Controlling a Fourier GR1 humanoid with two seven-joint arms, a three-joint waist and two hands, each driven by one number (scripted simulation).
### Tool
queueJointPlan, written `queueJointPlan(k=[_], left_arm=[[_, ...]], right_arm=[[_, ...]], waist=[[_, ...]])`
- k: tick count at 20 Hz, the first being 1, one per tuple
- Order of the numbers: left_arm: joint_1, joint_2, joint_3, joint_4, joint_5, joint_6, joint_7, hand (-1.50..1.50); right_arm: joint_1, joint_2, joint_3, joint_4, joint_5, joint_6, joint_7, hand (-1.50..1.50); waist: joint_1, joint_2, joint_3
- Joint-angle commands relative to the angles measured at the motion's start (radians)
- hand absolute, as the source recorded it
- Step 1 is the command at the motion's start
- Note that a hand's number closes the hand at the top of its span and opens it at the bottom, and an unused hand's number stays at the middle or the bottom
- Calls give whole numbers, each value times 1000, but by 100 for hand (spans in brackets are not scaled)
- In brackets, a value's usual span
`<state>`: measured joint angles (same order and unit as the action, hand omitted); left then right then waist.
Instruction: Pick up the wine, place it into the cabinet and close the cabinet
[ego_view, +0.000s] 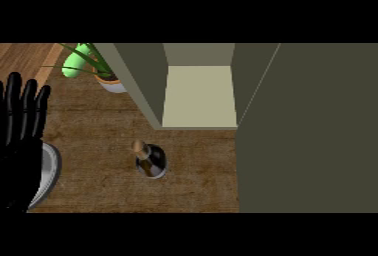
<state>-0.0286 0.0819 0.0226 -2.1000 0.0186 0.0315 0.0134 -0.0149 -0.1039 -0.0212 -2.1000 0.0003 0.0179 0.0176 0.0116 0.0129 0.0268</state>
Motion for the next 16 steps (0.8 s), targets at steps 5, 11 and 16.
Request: queueJointPlan(k=[5, 11, 16], left_arm=[[61, -80, -448, 27, -397, 263, 16, -150], [105, -81, -755, 77, -220, 578, 72, -150], [-124, -82, -959, 164, -305, 871, 211, -150]], right_arm=[[141, 18, 54, -105, -46, 60, -26, -150], [188, -46, 123, -171, -187, 180, 131, -150], [191, -49, 129, -215, -203, 180, 182, -150]], waist=[[-31, -18, -25], [-29, -20, -27], [-24, -15, -26]])
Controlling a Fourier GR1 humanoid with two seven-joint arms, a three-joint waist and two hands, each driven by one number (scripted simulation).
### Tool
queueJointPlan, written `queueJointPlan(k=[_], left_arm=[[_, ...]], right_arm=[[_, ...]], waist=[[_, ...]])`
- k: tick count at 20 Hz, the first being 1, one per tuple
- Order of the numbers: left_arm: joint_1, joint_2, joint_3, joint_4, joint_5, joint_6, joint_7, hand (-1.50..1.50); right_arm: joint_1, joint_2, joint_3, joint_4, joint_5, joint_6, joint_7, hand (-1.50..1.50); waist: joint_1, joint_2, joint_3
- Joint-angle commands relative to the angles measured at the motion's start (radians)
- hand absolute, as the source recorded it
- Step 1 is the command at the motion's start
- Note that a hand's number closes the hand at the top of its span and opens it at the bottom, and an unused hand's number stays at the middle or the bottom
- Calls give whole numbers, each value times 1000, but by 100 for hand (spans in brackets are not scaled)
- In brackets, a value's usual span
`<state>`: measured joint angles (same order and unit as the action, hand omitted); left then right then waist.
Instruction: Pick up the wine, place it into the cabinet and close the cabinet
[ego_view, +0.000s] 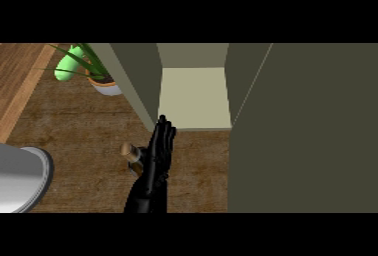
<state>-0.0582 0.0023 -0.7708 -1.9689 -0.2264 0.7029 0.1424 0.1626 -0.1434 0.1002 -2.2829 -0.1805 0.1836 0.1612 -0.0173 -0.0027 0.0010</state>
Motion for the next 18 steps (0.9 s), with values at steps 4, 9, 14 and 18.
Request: queueJointPlan(k=[4, 9, 14, 18], left_arm=[[-234, 0, -166, 37, -108, 274, 253, -150], [-329, 1, -172, 64, -133, 353, 324, -150], [-384, 0, -174, 59, -182, 411, 418, -150], [-313, 0, -228, -24, -349, 402, 541, -150]], right_arm=[[-6, -38, -26, -193, -106, -19, 201, -150], [-123, -35, -44, -180, -94, -73, 292, -150], [-54, -42, -47, -256, -115, -55, 306, -150], [-137, -18, -24, -190, -62, -99, 333, -150]], waist=[[5, -1, 0], [12, 1, -1], [5, -1, -1], [21, -3, 0]])
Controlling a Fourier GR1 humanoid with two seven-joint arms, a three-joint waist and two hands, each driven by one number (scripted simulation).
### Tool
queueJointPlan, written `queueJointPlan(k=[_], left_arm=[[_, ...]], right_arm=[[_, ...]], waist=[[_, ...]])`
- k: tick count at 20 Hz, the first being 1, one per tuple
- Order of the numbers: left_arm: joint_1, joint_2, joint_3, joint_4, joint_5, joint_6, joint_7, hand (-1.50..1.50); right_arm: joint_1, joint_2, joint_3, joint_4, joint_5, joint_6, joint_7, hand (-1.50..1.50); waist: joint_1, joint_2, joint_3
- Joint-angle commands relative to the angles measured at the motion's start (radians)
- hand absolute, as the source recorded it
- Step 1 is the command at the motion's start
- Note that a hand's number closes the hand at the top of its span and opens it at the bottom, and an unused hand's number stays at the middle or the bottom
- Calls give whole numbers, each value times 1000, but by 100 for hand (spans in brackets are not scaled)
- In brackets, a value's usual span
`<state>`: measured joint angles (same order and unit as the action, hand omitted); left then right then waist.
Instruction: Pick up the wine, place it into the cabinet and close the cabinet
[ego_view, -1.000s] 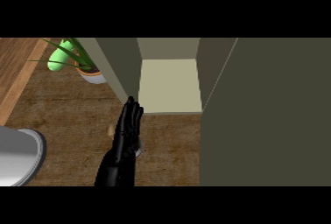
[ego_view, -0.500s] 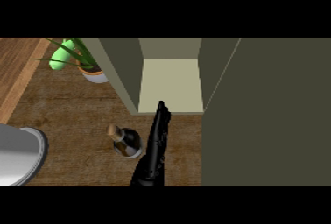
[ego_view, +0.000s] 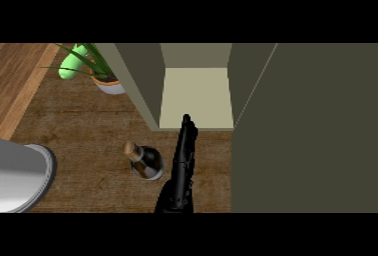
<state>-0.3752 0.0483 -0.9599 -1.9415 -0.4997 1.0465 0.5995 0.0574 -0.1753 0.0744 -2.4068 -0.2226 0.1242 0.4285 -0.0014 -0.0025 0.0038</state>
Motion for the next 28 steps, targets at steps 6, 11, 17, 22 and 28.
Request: queueJointPlan(k=[6, 11, 17, 22, 28], left_arm=[[4, -46, 62, -126, -202, -40, 236, -150], [82, -46, 68, -222, -307, -105, 303, -150], [160, -19, 103, -214, -285, -113, 224, -150], [201, 30, 158, -300, -240, -146, 244, -150], [328, 122, 177, -391, -130, -124, 183, -150]], right_arm=[[21, 9, -2, -144, -30, -38, 90, -150], [6, 4, 3, -131, -7, -43, 89, -150], [-47, 18, -6, -136, -2, -74, 129, -150], [-51, 16, 12, -207, -14, -97, 201, -150], [28, 13, -5, -223, -30, -48, 133, -150]], waist=[[1, -6, -3], [5, -6, -3], [-1, 0, -4], [-6, -1, -5], [-9, -2, -5]])
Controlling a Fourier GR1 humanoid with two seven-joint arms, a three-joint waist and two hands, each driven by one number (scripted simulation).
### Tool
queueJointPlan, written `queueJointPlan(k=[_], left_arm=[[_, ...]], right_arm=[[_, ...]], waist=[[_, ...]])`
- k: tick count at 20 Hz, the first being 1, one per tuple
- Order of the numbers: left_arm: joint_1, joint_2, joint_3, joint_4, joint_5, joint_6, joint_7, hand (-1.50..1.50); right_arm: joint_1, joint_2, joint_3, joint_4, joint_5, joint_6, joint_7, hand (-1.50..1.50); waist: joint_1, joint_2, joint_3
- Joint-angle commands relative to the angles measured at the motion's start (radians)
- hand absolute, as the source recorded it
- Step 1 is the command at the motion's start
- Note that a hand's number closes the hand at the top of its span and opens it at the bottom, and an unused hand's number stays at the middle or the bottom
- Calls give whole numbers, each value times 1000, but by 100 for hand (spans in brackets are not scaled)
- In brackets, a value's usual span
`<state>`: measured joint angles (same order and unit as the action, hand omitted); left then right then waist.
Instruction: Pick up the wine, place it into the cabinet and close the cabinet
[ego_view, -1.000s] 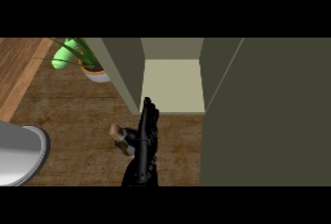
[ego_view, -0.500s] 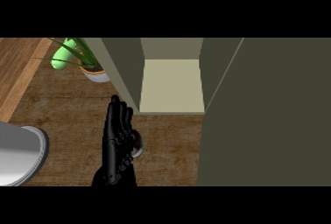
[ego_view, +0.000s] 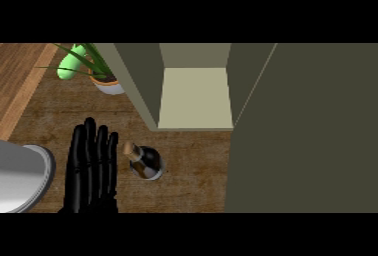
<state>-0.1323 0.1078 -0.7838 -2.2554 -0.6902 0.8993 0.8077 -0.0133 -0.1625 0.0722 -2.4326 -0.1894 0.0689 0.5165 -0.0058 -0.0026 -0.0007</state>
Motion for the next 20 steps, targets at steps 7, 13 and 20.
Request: queueJointPlan(k=[7, 13, 20], left_arm=[[121, 116, 42, 68, 385, 74, -279, -150], [154, 126, 102, 124, 565, 29, -455, -150], [221, 71, 225, 325, 774, -62, -775, -150]], right_arm=[[13, 5, -20, -83, -52, 16, 12, -150], [-31, 1, -26, -142, -68, -20, 117, -150], [-4, 7, -9, -149, -44, -8, 101, -150]], waist=[[-3, 3, -1], [-4, 2, -1], [-6, 3, -2]])
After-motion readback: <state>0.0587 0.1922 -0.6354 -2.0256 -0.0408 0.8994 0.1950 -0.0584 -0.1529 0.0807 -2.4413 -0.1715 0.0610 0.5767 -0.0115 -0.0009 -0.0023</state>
